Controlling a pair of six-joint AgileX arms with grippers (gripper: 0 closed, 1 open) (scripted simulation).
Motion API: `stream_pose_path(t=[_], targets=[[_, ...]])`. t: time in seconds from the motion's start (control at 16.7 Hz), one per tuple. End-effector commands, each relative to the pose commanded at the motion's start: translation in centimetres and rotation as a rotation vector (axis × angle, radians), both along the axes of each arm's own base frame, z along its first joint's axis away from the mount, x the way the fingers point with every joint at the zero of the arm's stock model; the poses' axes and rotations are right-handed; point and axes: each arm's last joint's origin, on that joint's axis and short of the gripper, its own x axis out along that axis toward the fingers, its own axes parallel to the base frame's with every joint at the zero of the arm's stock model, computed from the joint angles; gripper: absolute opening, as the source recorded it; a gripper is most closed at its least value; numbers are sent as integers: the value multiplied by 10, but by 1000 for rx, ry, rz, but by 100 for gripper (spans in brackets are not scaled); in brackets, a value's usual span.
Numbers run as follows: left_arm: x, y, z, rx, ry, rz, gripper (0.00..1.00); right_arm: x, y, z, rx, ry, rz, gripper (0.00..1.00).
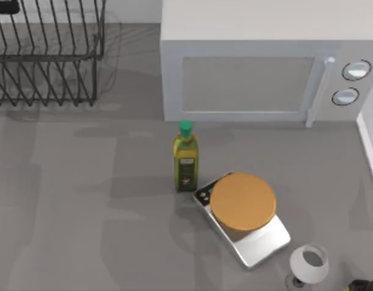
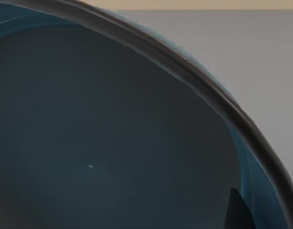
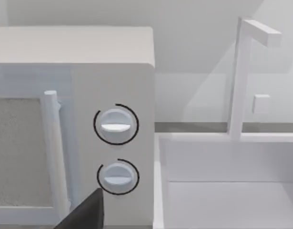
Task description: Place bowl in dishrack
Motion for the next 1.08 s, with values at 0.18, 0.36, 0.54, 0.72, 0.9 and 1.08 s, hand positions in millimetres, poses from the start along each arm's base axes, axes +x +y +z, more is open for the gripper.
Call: stream_pose_path(t=[0.18,0.36,0.54,0.72,0.9,1.08], targets=[[1,-2,-8,-1,4,0,0,0,0,0,0,0,0,100],[1,-2,-8,-1,4,0,0,0,0,0,0,0,0,100],[1,-2,-8,-1,4,0,23,0,0,0,0,0,0,100],[1,-2,-8,-1,4,0,45,0,0,0,0,0,0,100],[1,-2,-8,-1,4,0,68,0,0,0,0,0,0,100],[1,-2,-8,-1,4,0,90,0,0,0,0,0,0,100]])
